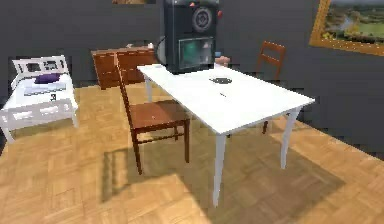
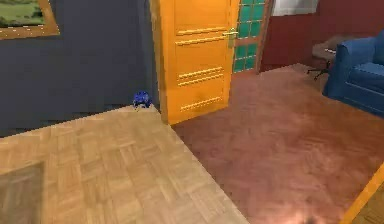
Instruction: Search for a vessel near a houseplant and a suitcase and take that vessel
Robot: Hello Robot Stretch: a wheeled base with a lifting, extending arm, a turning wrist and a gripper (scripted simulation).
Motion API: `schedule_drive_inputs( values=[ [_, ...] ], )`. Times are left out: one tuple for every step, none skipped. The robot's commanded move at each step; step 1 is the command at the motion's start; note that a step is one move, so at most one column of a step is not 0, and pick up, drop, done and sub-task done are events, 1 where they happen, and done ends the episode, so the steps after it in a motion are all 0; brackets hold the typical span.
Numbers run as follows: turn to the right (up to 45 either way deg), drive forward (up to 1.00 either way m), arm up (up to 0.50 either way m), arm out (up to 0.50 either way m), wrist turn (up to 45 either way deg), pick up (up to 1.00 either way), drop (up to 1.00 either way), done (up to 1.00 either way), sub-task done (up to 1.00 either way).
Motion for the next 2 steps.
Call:
schedule_drive_inputs(
  values=[
    [45.0, 0.00, 0.00, 0.00, 0.0, 0.00, 0.00, 0.00, 0.00],
    [45.0, 0.00, 0.00, 0.00, 0.0, 0.00, 0.00, 0.00, 0.00]
  ],
)
